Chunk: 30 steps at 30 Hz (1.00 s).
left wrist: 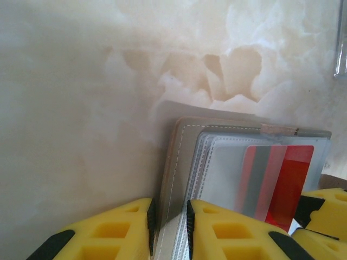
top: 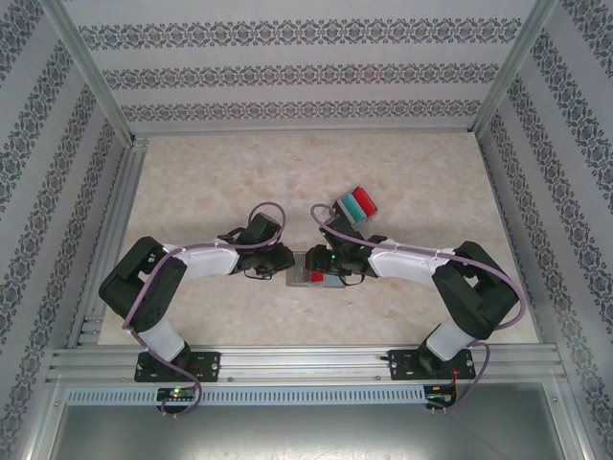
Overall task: Put the credit cards into the card holder
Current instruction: Insert the credit card into the card slot.
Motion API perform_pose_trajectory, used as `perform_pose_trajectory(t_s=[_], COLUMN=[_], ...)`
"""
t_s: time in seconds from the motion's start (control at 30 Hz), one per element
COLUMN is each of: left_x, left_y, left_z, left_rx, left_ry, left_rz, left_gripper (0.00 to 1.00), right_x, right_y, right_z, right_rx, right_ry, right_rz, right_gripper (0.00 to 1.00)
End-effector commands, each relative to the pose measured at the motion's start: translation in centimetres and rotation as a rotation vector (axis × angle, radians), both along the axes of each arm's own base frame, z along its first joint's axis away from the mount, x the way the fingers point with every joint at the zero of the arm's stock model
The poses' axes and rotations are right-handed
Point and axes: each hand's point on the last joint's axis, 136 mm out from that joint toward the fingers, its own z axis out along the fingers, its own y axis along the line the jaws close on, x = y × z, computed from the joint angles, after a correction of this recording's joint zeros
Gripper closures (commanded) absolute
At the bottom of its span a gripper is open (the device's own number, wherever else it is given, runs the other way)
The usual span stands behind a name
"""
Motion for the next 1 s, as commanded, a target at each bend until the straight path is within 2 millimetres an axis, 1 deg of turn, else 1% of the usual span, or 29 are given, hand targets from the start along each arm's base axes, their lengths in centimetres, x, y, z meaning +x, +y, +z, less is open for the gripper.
perform_pose_trajectory(t_s=[0.0, 0.07, 0.13, 0.3, 0.43, 0.47, 0.63, 0.7, 0.77, 0.83, 0.9, 0.97], left_x=[-0.5, -0.5, -0.5, -0.5, -0.7, -0.7, -0.5, -0.4, -0.4, -0.4, -0.5, -0.6], left_y=[-0.4, -0.4, -0.4, -0.4, -0.3, -0.3, -0.3, -0.5, -0.7, -0.8, -0.9, -1.0], left_z=[-0.5, -0.5, -0.4, -0.4, -0.5, -0.5, -0.2, -0.1, -0.1, 0.0, 0.0, 0.0], left_rx=[-0.010, -0.011, -0.014, -0.016, -0.018, -0.021, -0.033, -0.050, -0.067, -0.084, -0.108, -0.128], left_ry=[0.013, 0.013, 0.013, 0.010, 0.016, 0.014, 0.005, 0.005, 0.009, 0.011, 0.013, 0.015], left_rz=[-0.007, -0.008, -0.008, -0.006, 0.003, 0.006, 0.021, 0.029, 0.041, 0.055, 0.075, 0.095], left_gripper=[0.75, 0.75, 0.75, 0.75, 0.75, 0.75, 0.75, 0.75, 0.75, 0.75, 0.75, 0.75], right_x=[0.1, -0.1, -0.1, 0.1, 0.1, 0.1, 0.1, -0.1, 0.0, 0.2, 0.2, 0.3], right_y=[0.0, 0.0, 0.5, 2.6, 3.4, 3.5, 3.0, 3.2, 3.9, 3.7, 3.3, 2.5], right_z=[-0.9, -1.5, -1.6, -0.5, 0.0, 0.2, -0.1, -0.1, 0.5, 0.6, 0.1, -0.7], right_rx=[-0.028, -0.042, -0.020, 0.019, 0.035, 0.041, 0.050, 0.087, 0.167, 0.165, 0.144, 0.127], right_ry=[0.019, 0.040, 0.043, 0.028, 0.022, 0.020, 0.039, 0.065, 0.095, 0.098, 0.114, 0.125], right_rz=[0.003, 0.002, 0.017, 0.069, 0.085, 0.086, 0.047, 0.027, 0.005, -0.015, -0.029, -0.065], right_gripper=[0.54, 0.56, 0.57, 0.58, 0.59, 0.60, 0.62, 0.60, 0.60, 0.60, 0.61, 0.61])
